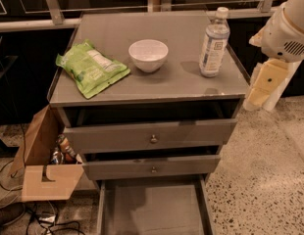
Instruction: Place blue plastic bottle into bottom drawer
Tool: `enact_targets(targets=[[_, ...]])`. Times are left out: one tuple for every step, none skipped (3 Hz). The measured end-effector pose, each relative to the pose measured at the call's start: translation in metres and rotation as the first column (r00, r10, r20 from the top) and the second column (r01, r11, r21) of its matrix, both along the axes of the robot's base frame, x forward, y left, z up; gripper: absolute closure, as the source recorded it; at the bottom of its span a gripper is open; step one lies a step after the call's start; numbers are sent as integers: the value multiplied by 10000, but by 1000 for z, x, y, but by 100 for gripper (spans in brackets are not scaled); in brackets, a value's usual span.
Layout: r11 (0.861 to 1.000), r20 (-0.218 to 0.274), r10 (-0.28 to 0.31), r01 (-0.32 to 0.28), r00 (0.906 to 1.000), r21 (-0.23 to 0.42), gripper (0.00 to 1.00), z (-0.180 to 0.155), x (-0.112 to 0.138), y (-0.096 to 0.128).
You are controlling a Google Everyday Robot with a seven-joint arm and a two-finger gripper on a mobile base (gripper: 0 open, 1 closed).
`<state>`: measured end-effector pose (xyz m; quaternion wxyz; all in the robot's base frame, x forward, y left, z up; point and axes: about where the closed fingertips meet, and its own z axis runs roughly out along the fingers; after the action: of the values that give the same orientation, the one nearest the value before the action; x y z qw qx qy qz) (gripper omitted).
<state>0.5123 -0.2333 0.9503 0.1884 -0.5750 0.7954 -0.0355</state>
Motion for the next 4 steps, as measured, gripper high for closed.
enact_targets(targets=[[9985,4,-390,390,9992,394,0,-7,17,-17],[9896,150,-1235,1220,9922,759,0,-20,55,-54],[9769,225,-1992,1967,9797,840,0,-38,92,-93],[9617,57,-2618,2604,9651,853,0,-55,116,-118]])
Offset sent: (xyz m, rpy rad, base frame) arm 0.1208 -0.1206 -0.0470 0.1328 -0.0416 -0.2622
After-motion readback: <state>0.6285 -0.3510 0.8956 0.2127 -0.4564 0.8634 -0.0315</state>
